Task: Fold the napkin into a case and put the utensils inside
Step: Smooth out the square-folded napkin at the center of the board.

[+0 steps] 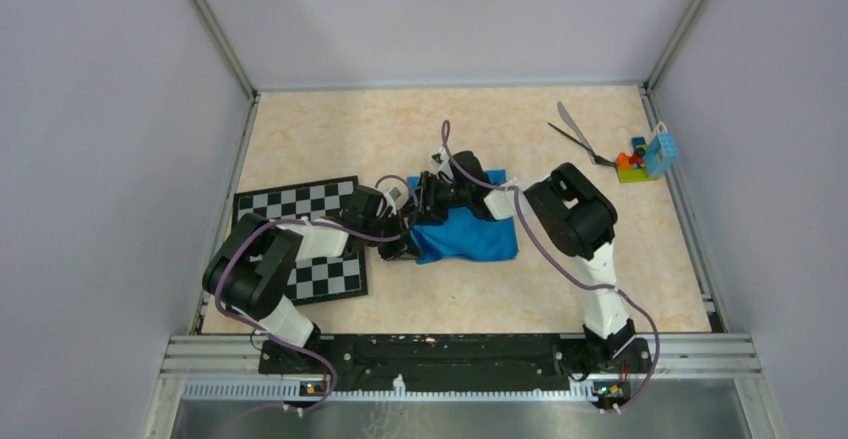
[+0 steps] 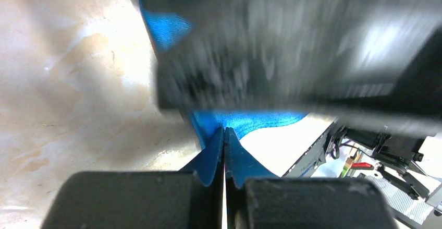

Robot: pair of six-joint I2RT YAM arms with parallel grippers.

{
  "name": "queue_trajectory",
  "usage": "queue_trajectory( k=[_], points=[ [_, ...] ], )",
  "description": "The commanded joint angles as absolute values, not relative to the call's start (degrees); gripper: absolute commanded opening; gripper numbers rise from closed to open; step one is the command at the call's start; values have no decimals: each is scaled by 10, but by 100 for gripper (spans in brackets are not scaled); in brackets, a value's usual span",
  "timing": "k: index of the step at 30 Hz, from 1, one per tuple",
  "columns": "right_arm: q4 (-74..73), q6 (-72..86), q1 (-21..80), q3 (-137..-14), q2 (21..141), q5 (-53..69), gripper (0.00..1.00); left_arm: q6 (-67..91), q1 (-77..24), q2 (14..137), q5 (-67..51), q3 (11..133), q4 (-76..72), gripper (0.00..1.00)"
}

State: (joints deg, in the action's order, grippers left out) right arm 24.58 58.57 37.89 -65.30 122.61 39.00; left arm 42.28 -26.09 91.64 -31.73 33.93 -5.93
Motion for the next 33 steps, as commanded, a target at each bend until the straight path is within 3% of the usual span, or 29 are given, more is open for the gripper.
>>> queue_trajectory(
  k=[1,8,15,18,21,24,26,30,33],
  points=[
    [191,550,356,-748,1278,339,53,395,-265,931,-261,318,-29,0],
    [130,527,324,-884,1372,349,54,388,-264,926,-259,317,-22,0],
    [-3,444,286,-1103,1481,375,56,388,-264,918,-268,325,-16,0],
    [-88,394,271,-1182,1468,381,57,386,-264,901,-281,338,-9,0],
    [-206,325,256,-1228,1407,357,60,385,-264,873,-308,362,14,11],
    [-221,297,237,-1118,1291,362,62,385,-264,830,-325,386,38,31],
    [-149,310,222,-990,1215,379,62,382,-264,813,-334,407,57,36],
    [23,365,191,-782,1126,445,63,389,-263,819,-331,457,60,32],
    [59,365,172,-738,1123,460,61,398,-263,868,-321,506,56,25]
  ],
)
